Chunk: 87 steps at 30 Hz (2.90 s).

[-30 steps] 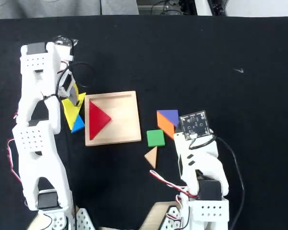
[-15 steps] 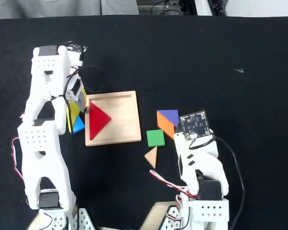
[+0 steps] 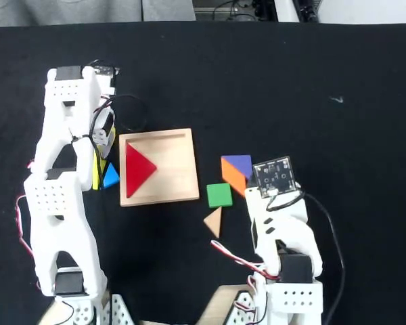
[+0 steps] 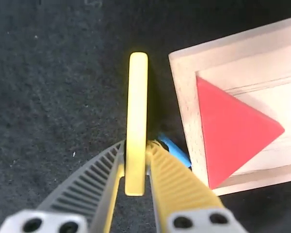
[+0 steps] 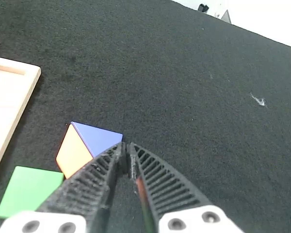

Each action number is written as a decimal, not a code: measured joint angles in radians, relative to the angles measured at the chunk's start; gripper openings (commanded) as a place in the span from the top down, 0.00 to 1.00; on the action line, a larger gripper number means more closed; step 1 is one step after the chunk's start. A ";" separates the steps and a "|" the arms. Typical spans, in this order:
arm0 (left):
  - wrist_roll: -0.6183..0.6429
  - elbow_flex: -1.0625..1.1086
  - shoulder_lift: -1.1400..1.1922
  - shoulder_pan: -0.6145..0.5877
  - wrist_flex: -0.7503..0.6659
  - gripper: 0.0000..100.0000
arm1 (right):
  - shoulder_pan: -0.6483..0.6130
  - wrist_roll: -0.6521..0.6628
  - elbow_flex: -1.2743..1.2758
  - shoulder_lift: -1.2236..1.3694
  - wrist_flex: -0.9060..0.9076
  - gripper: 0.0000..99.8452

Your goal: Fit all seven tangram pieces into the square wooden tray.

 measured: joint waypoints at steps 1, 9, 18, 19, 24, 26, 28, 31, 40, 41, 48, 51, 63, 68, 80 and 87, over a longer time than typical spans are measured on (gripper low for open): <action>0.005 0.002 0.000 0.000 0.000 0.97 | 0.000 0.000 0.000 0.000 0.000 0.99; 0.018 0.002 -0.107 0.000 0.000 0.97 | 0.000 0.000 0.000 0.000 0.000 0.99; -0.295 0.221 -0.654 0.215 0.002 0.97 | 0.000 0.000 0.000 0.000 0.000 0.99; -0.356 0.276 -0.697 0.250 0.002 0.97 | 0.009 0.000 0.000 0.000 0.000 0.99; -0.703 0.511 -0.801 0.391 0.002 0.97 | 0.086 -0.002 0.000 0.000 -0.031 0.99; -0.815 0.559 -0.806 0.417 -0.003 0.97 | 0.118 -0.002 0.000 0.000 -0.044 0.99; -0.885 0.592 -0.806 0.434 -0.034 0.97 | 0.149 -0.002 0.000 0.000 -0.057 0.99; -0.950 0.652 -0.773 0.451 -0.091 0.97 | 0.186 -0.043 0.000 0.000 -0.075 0.99; -1.002 0.694 -0.595 0.491 -0.250 0.97 | 0.232 -0.089 0.000 0.000 -0.094 0.99; -1.002 0.694 -0.578 0.494 -0.258 0.97 | 0.232 -0.089 0.000 0.000 -0.094 0.99; -1.002 0.689 -0.479 0.497 -0.264 0.97 | 0.232 -0.089 0.000 0.000 -0.094 0.99; -1.002 0.686 -0.463 0.499 -0.264 0.97 | 0.232 -0.089 0.000 0.000 -0.094 0.99; -0.862 0.680 -0.462 0.520 -0.256 0.97 | 0.232 -0.089 0.000 0.000 -0.094 0.99; -0.778 0.664 -0.457 0.522 -0.258 0.97 | 0.232 -0.089 0.000 0.000 -0.094 0.99; -0.712 0.609 -0.440 0.523 -0.262 0.97 | 0.232 -0.089 0.000 0.000 -0.094 0.99; -0.654 0.609 -0.440 0.537 -0.262 0.97 | 0.224 -0.087 0.000 0.000 -0.094 0.99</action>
